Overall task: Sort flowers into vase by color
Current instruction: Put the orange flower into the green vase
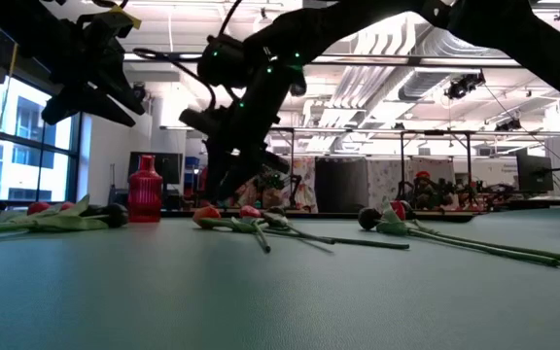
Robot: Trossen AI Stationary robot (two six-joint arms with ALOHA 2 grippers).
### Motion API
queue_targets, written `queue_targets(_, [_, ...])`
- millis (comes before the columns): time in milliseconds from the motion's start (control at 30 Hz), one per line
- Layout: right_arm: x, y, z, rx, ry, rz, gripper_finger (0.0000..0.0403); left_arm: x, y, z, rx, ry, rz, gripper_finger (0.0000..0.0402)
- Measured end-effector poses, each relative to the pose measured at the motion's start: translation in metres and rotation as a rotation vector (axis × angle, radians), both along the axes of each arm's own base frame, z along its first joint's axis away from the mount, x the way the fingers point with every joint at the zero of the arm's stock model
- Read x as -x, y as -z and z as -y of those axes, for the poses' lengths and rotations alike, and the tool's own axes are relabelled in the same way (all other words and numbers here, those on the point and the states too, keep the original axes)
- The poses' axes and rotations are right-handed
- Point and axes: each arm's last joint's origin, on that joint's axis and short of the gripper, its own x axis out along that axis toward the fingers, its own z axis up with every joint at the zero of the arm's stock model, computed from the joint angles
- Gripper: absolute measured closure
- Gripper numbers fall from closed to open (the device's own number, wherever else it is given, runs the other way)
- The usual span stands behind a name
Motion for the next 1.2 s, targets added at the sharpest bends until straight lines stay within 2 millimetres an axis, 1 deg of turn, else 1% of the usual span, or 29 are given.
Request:
queue_targets(167, [-0.002, 0.021, -0.005, 0.000, -0.026, -0.059, 0.0304, 0.000, 0.000, 0.000, 0.000, 0.000, 0.000, 0.0300])
queue_targets(300, [-0.005, 0.026, -0.015, 0.008, -0.042, -0.062, 0.0304, 0.000, 0.000, 0.000, 0.001, 0.002, -0.003, 0.0300])
queue_targets(400, [-0.005, 0.036, -0.013, -0.004, -0.034, -0.077, 0.0304, 0.000, 0.000, 0.000, 0.002, 0.002, -0.002, 0.0300])
queue_targets(567, [-0.005, 0.038, -0.012, 0.007, -0.057, -0.087, 0.0307, 0.000, 0.000, 0.000, 0.002, 0.001, 0.002, 0.0300])
queue_targets(667, [-0.005, 0.037, -0.012, 0.013, -0.072, -0.091, 0.0329, 0.000, 0.000, 0.000, -0.001, -0.001, 0.001, 0.0300])
queue_targets(800, [-0.005, 0.038, -0.012, -0.005, -0.098, -0.085, 0.0388, 0.000, 0.000, 0.000, -0.008, -0.009, 0.001, 0.0300])
queue_targets(867, [-0.006, 0.037, -0.013, -0.013, -0.112, -0.077, 0.0395, 0.000, 0.000, 0.000, -0.010, -0.012, 0.001, 0.0300])
queue_targets(967, [-0.007, 0.035, -0.014, -0.044, -0.124, -0.060, 0.0387, 0.000, 0.000, 0.000, -0.011, -0.012, 0.001, 0.0300])
queue_targets(1067, [-0.011, 0.025, -0.016, -0.080, -0.133, -0.020, 0.0396, 0.000, 0.000, -0.001, -0.016, -0.017, 0.001, 0.0300])
queue_targets(1133, [-0.014, 0.010, -0.015, -0.076, -0.134, 0.036, 0.0400, 0.000, 0.000, -0.001, -0.017, -0.018, 0.002, 0.0300])
queue_targets(1200, [-0.015, -0.011, -0.015, -0.058, -0.131, 0.099, 0.0399, 0.000, 0.000, -0.001, -0.017, -0.018, 0.002, 0.0300])
